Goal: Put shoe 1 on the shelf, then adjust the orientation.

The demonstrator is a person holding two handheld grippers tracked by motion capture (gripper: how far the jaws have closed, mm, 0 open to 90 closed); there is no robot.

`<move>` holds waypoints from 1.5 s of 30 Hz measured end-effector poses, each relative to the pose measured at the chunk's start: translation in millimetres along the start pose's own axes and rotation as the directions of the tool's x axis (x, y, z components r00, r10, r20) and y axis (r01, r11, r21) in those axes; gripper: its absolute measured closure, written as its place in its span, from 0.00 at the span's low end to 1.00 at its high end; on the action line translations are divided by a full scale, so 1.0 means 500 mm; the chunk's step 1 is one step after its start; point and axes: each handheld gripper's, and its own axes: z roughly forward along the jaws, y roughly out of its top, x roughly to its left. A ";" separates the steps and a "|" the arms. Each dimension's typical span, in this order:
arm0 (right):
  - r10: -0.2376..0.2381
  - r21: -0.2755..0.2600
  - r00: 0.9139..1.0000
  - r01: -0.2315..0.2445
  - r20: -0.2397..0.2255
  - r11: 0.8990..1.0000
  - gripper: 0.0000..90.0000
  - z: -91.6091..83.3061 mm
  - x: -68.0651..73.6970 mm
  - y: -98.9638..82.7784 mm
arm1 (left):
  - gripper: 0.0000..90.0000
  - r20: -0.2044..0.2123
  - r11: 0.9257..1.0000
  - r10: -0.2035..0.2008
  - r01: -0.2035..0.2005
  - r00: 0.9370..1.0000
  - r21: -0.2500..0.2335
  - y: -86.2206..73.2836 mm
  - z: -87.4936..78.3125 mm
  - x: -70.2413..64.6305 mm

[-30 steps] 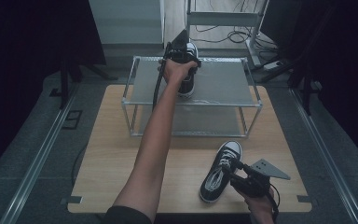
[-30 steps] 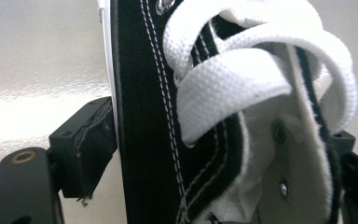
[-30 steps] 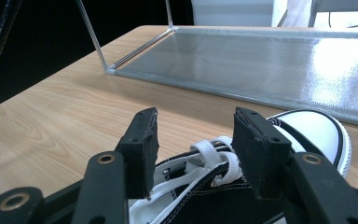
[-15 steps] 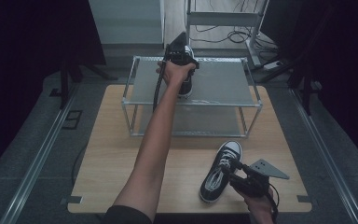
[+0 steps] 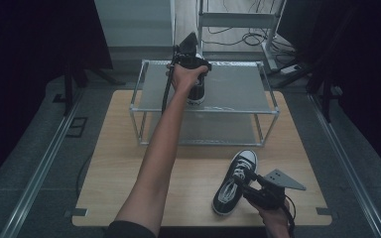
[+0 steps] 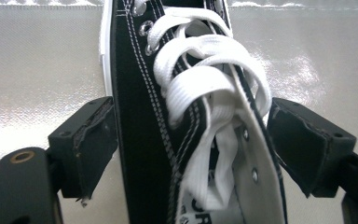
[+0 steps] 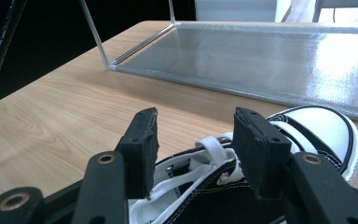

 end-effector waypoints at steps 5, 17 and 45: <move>-0.006 -0.002 1.000 0.006 0.001 1.000 0.56 0.000 0.004 0.001 | 0.20 0.089 0.997 0.033 -0.027 0.995 -0.068 -0.017 -0.036 0.026; -0.031 0.007 1.000 0.031 -0.002 1.000 0.56 0.006 0.020 0.002 | 0.23 0.257 0.984 0.155 -0.127 0.954 -0.122 -0.092 -0.106 0.074; -0.187 0.179 0.966 0.219 -0.180 0.959 1.00 0.043 0.186 -0.104 | 0.23 0.357 0.935 0.346 -0.289 0.868 -0.203 -0.333 -0.172 0.172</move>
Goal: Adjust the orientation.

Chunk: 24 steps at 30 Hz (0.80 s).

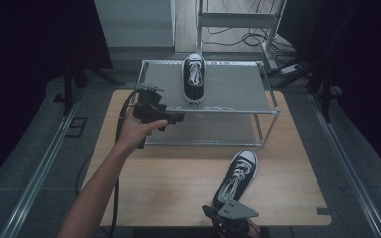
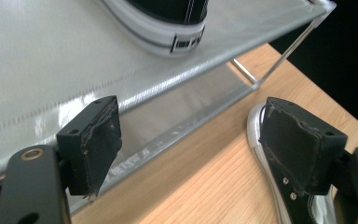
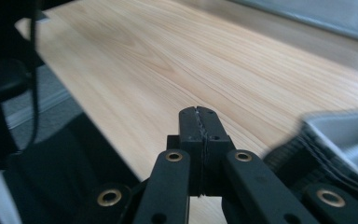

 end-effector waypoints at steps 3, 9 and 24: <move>0.008 -0.002 0.999 -0.008 0.033 1.000 1.00 -0.003 -0.022 -0.010 | 0.24 0.005 1.000 -0.010 0.010 1.000 -0.004 -0.016 0.001 0.008; -0.015 -0.011 1.000 0.015 -0.010 1.000 1.00 -0.007 -0.035 -0.014 | 0.24 -0.009 1.000 -0.013 0.013 1.000 -0.001 -0.064 0.004 0.018; 0.032 -0.031 0.998 -0.030 0.058 0.999 1.00 -0.088 -0.079 -0.057 | 0.25 -0.031 0.996 -0.016 0.018 0.999 0.084 -0.232 0.038 0.033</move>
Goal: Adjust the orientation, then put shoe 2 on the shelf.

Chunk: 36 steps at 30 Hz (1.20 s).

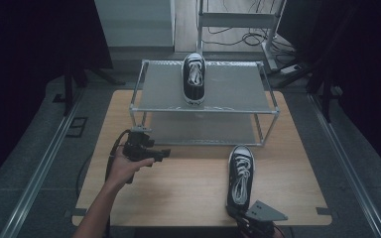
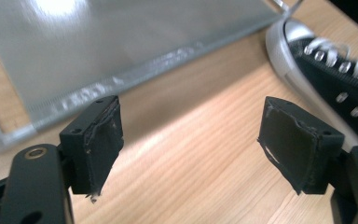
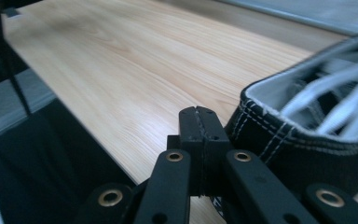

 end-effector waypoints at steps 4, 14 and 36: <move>0.061 -0.019 0.993 -0.060 0.098 0.998 1.00 -0.032 -0.035 -0.012 | 0.25 0.014 1.000 0.001 -0.002 1.000 0.014 -0.024 0.014 -0.004; 0.135 -0.060 0.979 -0.127 0.154 0.990 1.00 -0.068 -0.092 -0.022 | 0.25 0.029 0.999 0.004 -0.005 1.000 0.047 -0.050 0.037 -0.010; 0.108 -0.082 0.989 -0.101 0.098 0.992 0.28 -0.082 -0.173 0.084 | 0.25 0.034 0.998 -0.016 0.014 0.999 0.060 -0.102 0.058 -0.010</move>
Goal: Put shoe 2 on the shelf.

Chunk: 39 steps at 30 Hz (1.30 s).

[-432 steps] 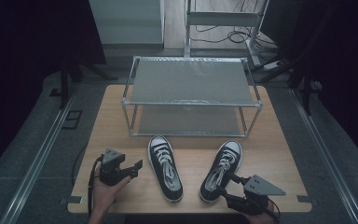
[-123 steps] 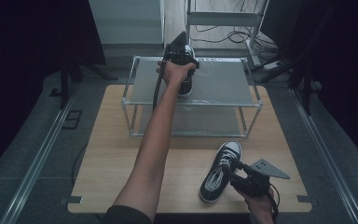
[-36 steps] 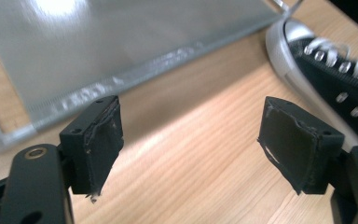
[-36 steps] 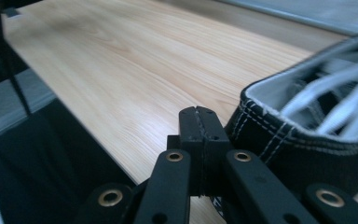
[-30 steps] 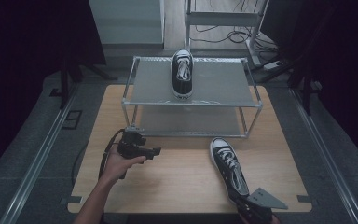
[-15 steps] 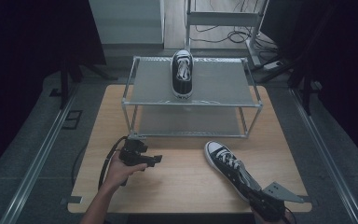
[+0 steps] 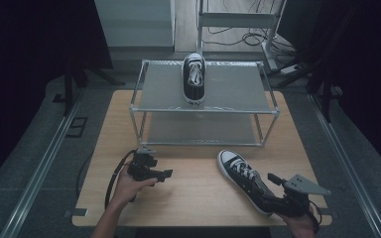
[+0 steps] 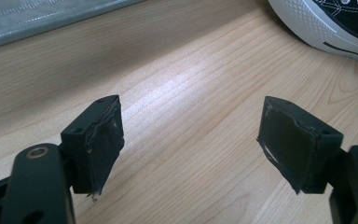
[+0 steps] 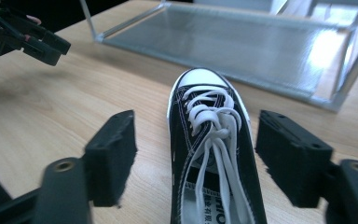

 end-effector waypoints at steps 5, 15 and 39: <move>0.000 0.065 1.000 0.001 -0.021 0.998 0.25 0.020 -0.017 0.021 | 0.25 -0.013 1.000 -0.012 0.012 1.000 0.009 -0.005 0.005 0.008; 0.070 0.137 0.996 -0.063 -0.052 0.989 0.24 0.077 -0.044 0.045 | 0.25 -0.008 1.000 -0.021 0.021 1.000 0.010 -0.014 0.013 0.011; 0.024 0.464 0.999 -0.008 -0.029 0.886 0.14 0.197 -0.058 0.062 | 0.26 0.010 0.998 -0.065 0.065 0.998 0.012 -0.034 0.014 0.027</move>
